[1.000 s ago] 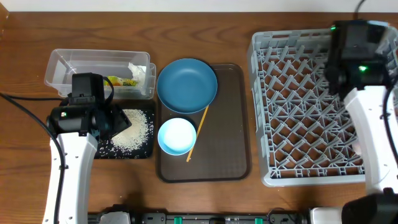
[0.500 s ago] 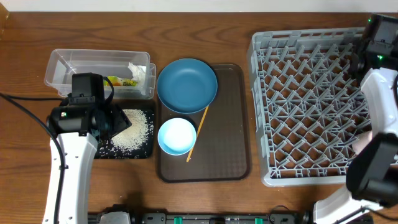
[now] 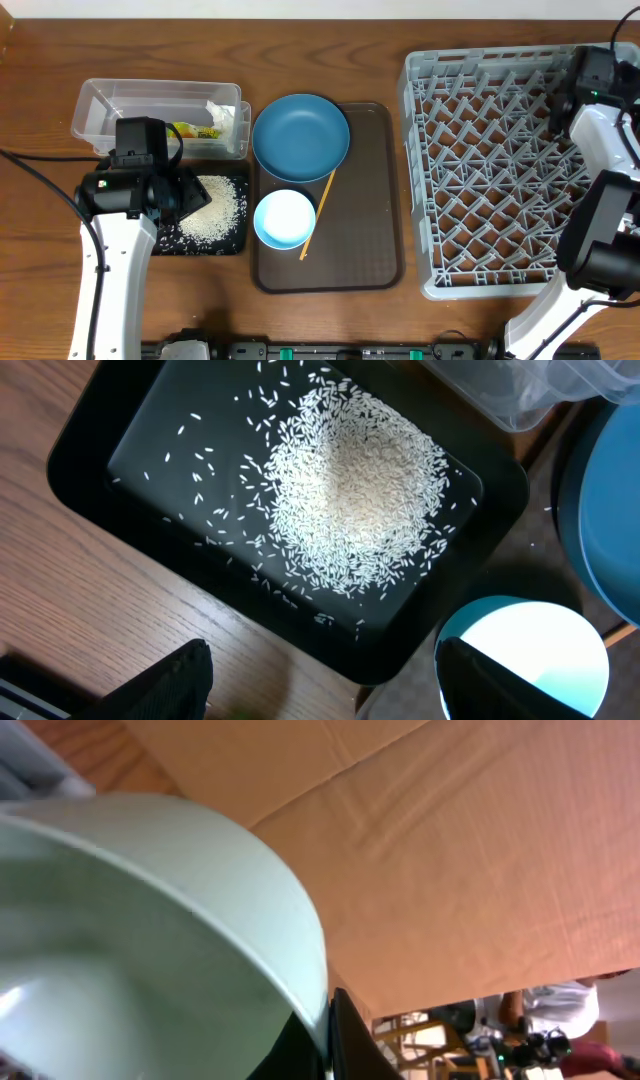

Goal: Sort waste into correct bins and load items into the dishwasher rack
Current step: 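Place the mint-green bowl upright in the dish rack's far corner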

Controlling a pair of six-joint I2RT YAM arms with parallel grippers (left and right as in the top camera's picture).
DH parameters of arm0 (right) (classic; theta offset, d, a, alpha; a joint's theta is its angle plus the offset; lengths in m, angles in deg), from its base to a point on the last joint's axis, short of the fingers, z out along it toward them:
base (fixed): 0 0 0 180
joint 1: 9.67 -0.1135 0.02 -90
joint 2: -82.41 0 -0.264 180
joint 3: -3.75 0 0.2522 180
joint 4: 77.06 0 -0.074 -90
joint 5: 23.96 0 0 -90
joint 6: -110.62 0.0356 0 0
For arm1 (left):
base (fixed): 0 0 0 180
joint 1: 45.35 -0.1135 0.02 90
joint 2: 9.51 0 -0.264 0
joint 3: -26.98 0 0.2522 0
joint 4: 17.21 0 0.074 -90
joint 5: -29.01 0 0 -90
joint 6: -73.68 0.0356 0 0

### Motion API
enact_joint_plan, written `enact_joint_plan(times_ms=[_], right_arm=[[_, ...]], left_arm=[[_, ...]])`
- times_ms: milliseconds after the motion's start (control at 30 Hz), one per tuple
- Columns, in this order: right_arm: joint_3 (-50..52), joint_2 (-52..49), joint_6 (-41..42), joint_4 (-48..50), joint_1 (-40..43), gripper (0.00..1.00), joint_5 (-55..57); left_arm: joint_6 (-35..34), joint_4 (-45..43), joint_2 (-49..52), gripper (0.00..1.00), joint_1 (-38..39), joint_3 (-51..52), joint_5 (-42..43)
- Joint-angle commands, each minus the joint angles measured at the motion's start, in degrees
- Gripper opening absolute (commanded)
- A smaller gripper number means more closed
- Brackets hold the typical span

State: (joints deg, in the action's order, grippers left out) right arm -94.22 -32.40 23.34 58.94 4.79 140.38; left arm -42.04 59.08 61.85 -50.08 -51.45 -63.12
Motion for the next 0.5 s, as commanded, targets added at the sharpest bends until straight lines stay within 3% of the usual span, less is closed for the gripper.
enact_joint_plan(times_ms=[0,167,333,467], right_arm=[[-0.42,-0.59,5.42,-3.52,-1.81,0.07,-4.31],[-0.42,-0.61,5.62,-10.71,-3.45,0.22,-15.17],[-0.44,-0.59,5.66,-15.28,-4.00,0.26,-20.87],[-0.44,0.28,7.13,-17.64,-4.00,0.45,-20.85]], left_arm=[[-0.55,-0.07,-0.20,0.74,-0.24,-0.28,-1.11],[-0.55,-0.42,-0.20,0.74,-0.24,-0.28,-1.11],[-0.52,-0.42,-0.20,0.74,-0.24,-0.28,-1.11],[-0.55,-0.42,-0.20,0.74,-0.24,-0.28,-1.11]])
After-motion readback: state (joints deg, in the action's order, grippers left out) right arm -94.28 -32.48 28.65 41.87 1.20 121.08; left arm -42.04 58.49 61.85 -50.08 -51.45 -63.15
